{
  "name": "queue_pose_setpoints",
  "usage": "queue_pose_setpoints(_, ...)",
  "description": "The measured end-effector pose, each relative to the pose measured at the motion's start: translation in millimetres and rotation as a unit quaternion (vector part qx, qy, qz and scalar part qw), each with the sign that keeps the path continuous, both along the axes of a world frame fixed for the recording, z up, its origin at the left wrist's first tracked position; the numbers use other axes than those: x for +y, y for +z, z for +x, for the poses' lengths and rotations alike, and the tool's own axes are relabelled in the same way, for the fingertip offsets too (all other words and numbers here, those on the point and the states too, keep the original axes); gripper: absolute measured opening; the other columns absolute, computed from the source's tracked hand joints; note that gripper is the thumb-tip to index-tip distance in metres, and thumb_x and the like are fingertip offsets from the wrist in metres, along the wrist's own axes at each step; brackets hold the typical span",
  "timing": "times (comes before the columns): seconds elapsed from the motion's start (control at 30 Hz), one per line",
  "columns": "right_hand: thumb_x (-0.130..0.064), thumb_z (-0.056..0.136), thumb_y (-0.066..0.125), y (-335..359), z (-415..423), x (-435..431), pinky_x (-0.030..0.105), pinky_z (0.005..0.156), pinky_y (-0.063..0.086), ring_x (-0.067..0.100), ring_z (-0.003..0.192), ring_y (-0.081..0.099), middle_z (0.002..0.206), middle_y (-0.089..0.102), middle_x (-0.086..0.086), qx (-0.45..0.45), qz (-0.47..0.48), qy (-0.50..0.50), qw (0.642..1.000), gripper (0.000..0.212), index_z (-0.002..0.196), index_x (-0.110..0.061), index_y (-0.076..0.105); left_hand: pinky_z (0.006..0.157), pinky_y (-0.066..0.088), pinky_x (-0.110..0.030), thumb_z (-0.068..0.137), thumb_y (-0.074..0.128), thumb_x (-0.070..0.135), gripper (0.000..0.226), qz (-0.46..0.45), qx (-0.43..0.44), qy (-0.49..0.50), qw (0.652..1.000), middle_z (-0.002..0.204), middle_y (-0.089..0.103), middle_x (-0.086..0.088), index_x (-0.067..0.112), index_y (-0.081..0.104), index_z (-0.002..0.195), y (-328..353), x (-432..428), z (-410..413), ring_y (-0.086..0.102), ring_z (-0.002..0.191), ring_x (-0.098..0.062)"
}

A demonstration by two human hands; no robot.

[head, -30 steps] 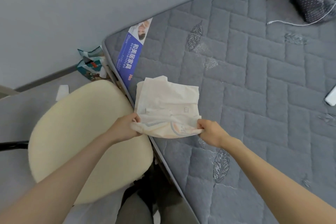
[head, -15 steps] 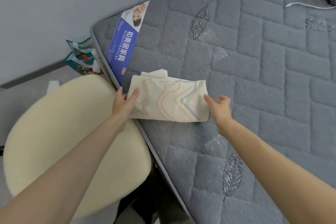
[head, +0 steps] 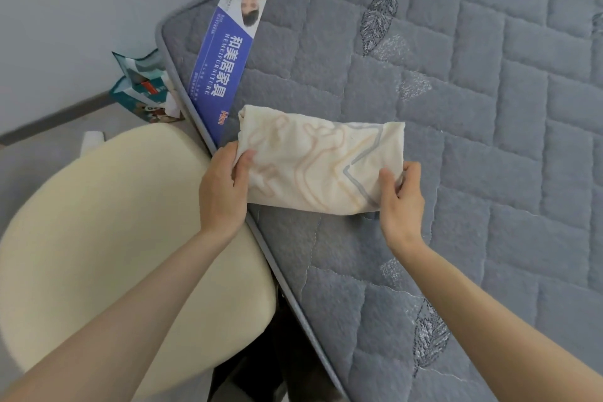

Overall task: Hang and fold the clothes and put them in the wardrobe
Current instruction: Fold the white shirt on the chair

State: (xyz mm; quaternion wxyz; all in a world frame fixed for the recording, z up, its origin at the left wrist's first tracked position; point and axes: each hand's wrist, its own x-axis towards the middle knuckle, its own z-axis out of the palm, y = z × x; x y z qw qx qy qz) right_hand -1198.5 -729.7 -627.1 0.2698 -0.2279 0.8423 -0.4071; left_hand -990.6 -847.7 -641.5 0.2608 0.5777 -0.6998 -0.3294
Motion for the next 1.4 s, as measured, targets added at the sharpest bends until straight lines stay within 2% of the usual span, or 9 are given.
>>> queue_pose_setpoints(0.13,-0.025,0.099,0.042,-7.7,-5.3,-13.6,0.035,0.061,0.039,0.017,0.069,0.049,0.074,0.05,-0.004,-0.024,0.045,-0.037,0.998,0.008,0.105,-0.023,0.036,0.067,0.029,-0.026,0.101,0.041,0.031,0.021,0.098,-0.037,0.079,0.991,0.097,0.062,-0.002,0.016,0.055,0.105,-9.1,-13.7,-10.7,0.051,0.085,-0.018)
queue_pose_setpoints(0.23,-0.01,0.092,0.046,-12.8,-5.9,-19.0,0.037,0.084,0.035,0.031,0.101,0.044,0.108,0.052,0.014,-0.013,0.134,-0.078,0.988,0.039,0.128,-0.018,0.034,0.094,0.037,-0.04,0.097,0.042,0.019,0.04,0.148,-0.102,0.136,0.974,0.136,0.046,-0.007,0.023,0.044,0.137,-6.0,-16.2,-18.2,0.047,0.12,-0.027)
queue_pose_setpoints(0.33,-0.002,0.086,0.048,-6.3,6.3,-25.6,0.033,0.103,0.025,0.03,0.124,0.032,0.142,0.038,0.014,0.213,0.113,0.058,0.969,0.057,0.141,-0.013,0.037,0.107,0.028,-0.049,0.092,0.039,0.015,0.052,-0.046,-0.188,-0.034,0.981,0.152,0.031,-0.007,0.022,0.038,0.144,0.0,-10.9,-32.9,0.032,0.137,-0.027)
queue_pose_setpoints(0.43,-0.015,0.099,0.04,-14.7,23.2,-40.8,0.037,0.118,0.01,0.027,0.143,0.014,0.159,0.015,0.008,0.224,0.089,0.246,0.939,0.052,0.149,-0.021,0.029,0.116,0.003,-0.053,0.101,0.03,0.023,0.051,-0.051,-0.264,-0.212,0.939,0.161,0.002,0.002,0.028,0.02,0.151,-16.6,-4.6,-57.2,0.003,0.147,-0.021)
queue_pose_setpoints(0.53,-0.033,0.104,0.023,-38.4,23.8,-47.1,0.046,0.119,-0.007,0.026,0.148,-0.009,0.162,-0.005,-0.002,0.162,0.186,0.28,0.928,0.05,0.151,-0.042,0.007,0.11,-0.01,-0.064,0.1,0.019,0.036,0.053,-0.019,-0.328,-0.206,0.922,0.159,-0.014,0.009,0.039,0.002,0.151,-44.7,-5.4,-66.1,-0.015,0.146,-0.023)
queue_pose_setpoints(0.67,-0.052,0.099,0.021,-64.4,11.6,-44.8,0.053,0.115,-0.012,0.029,0.146,-0.018,0.16,-0.016,-0.007,0.224,0.227,0.269,0.909,0.052,0.146,-0.053,-0.003,0.104,0.003,-0.073,0.091,0.021,0.053,0.058,-0.025,-0.347,-0.158,0.924,0.159,-0.015,-0.002,0.052,0.0,0.145,-63.5,-12.9,-66.2,-0.012,0.144,-0.039)
queue_pose_setpoints(0.87,-0.066,0.09,0.039,-62.9,16.2,-43.0,0.044,0.107,0.019,0.037,0.126,0.024,0.161,-0.009,-0.005,0.197,0.225,0.134,0.945,0.061,0.145,-0.055,0.015,0.094,0.036,-0.055,0.085,0.038,0.072,0.066,0.018,-0.32,-0.036,0.947,0.159,-0.001,-0.011,0.053,0.017,0.144,-52.5,-12.7,-63.4,0.025,0.133,-0.041)
queue_pose_setpoints(1.13,-0.067,0.078,0.058,-46.6,4.3,-47.7,0.035,0.078,0.04,0.037,0.097,0.055,0.127,0.038,0.012,0.064,0.235,0.07,0.967,0.085,0.147,-0.05,0.011,0.089,0.04,-0.039,0.068,0.057,0.078,0.097,0.176,-0.201,0.011,0.964,0.122,0.044,-0.018,0.055,0.002,0.144,-36.9,-32.6,-51.8,0.052,0.106,-0.035)
queue_pose_setpoints(1.4,-0.06,0.077,0.066,-15.2,-5.2,-43.9,0.035,0.098,0.039,0.028,0.125,0.049,0.132,0.058,0.002,0.053,0.199,0.14,0.969,0.084,0.148,-0.038,0.028,0.092,0.036,-0.028,0.079,0.063,0.06,0.083,0.2,-0.087,-0.024,0.976,0.141,0.049,0.005,0.041,0.022,0.148,-24.5,-24.7,-14.4,0.048,0.126,-0.025)
